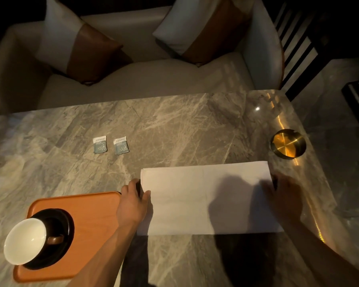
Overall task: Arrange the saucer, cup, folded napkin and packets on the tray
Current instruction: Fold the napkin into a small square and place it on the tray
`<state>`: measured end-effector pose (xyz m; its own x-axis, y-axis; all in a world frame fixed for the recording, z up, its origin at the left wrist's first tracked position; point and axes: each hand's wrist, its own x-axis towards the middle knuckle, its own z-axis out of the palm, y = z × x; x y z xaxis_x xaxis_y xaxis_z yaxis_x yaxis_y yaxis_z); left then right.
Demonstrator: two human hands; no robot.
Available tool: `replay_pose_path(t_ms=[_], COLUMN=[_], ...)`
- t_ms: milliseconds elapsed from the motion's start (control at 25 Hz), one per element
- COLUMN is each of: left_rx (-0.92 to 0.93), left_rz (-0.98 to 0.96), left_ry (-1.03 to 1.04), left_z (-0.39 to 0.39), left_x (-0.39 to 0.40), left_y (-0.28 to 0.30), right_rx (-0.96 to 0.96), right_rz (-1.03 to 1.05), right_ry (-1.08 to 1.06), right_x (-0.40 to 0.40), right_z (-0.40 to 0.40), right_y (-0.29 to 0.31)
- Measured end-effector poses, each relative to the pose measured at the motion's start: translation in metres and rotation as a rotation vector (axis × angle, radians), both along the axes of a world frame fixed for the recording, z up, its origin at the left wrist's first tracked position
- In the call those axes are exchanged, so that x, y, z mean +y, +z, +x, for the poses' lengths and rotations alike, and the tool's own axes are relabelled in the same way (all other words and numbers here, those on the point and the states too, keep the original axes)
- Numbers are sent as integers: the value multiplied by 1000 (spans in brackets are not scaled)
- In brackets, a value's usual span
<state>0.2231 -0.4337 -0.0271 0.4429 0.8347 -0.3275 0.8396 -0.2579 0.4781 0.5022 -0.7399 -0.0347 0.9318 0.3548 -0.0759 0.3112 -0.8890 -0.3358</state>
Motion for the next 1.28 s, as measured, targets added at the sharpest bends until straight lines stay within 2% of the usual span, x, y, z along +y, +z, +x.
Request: replay_pose_path(t_ms=[160,360,600,960,1080,1200,1280], left_rx=[-23,5,79,210,35,-106,-209], left_rz=[-51,-181,-245,-336,-408,-352,-410], left_ry=[73,209,283,344,397,383,424], left_z=[-17,-28,-20,-11,-12,-17,-18], left_x=[-28,-41,-50,-42,-41,-41,-40], left_y=[2,7,16,7,-1,4,11], right_rx=[-112,63,178,202,189,177,167], right_rz=[-80,-214,-291,-316,-309,-320,-325], right_ry=[183,335,346,360,360,358,357], right_x=[-41,-60,-64,-67,-67,-67,-67], right_z=[-50,-80,-85,-83,-83,-83,-83], right_y=[-6,-6,-18,-24,-25,-26,-26])
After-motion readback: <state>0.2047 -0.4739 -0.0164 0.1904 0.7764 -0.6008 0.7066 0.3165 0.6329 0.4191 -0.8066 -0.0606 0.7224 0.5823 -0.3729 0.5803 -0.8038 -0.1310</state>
